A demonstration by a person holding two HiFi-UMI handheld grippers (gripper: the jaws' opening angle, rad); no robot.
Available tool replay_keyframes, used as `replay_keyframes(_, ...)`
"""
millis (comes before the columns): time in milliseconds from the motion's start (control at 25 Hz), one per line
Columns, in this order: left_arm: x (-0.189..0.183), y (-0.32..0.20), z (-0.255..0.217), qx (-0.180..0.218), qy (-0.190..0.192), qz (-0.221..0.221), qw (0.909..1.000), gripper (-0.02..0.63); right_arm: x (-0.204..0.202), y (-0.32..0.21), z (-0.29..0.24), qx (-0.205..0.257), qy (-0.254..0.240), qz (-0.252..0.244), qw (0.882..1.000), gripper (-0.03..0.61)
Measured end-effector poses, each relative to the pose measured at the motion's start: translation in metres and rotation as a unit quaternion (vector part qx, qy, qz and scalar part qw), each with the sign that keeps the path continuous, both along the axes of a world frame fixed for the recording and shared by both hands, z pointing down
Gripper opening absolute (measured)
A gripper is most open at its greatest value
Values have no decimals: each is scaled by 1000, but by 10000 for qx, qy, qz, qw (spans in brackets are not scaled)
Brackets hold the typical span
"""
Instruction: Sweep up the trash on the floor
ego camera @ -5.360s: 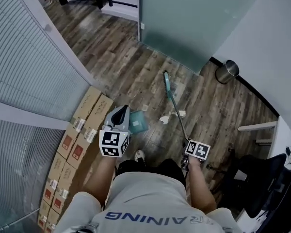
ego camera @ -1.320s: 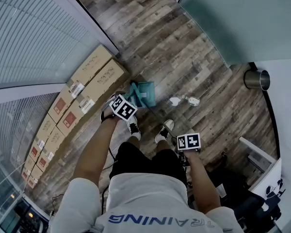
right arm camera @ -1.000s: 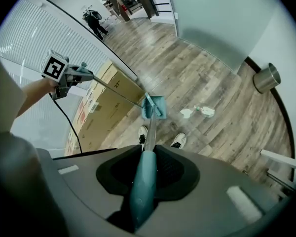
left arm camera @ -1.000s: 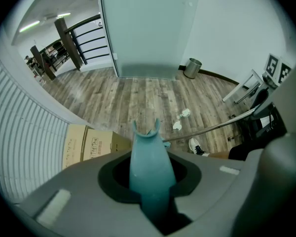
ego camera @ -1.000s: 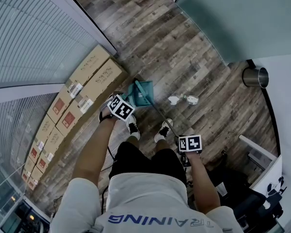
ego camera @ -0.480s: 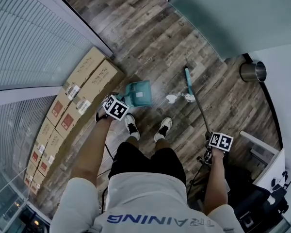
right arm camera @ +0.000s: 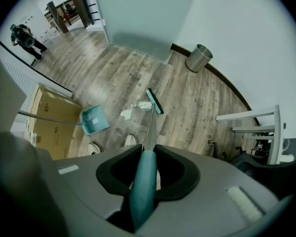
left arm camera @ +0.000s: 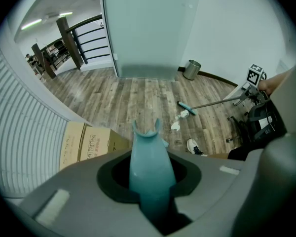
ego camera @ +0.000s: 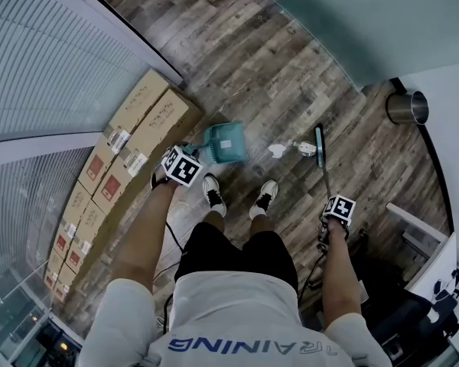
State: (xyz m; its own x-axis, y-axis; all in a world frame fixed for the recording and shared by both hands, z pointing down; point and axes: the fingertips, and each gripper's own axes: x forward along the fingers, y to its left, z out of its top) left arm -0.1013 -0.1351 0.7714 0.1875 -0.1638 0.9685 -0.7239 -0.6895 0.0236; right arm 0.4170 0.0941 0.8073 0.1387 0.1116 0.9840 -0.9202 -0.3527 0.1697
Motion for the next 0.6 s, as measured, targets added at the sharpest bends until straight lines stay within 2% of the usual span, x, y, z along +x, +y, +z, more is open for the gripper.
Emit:
replay_keyframes(160, 1, 2, 1, 9, -21, 2, 10000, 89, -17, 5, 2, 20, 37, 92, 9999, 107)
replay_keyframes(600, 2, 3, 0, 11, -26, -12, 10000, 91, -76, 13, -11, 31, -459, 88, 9989, 106)
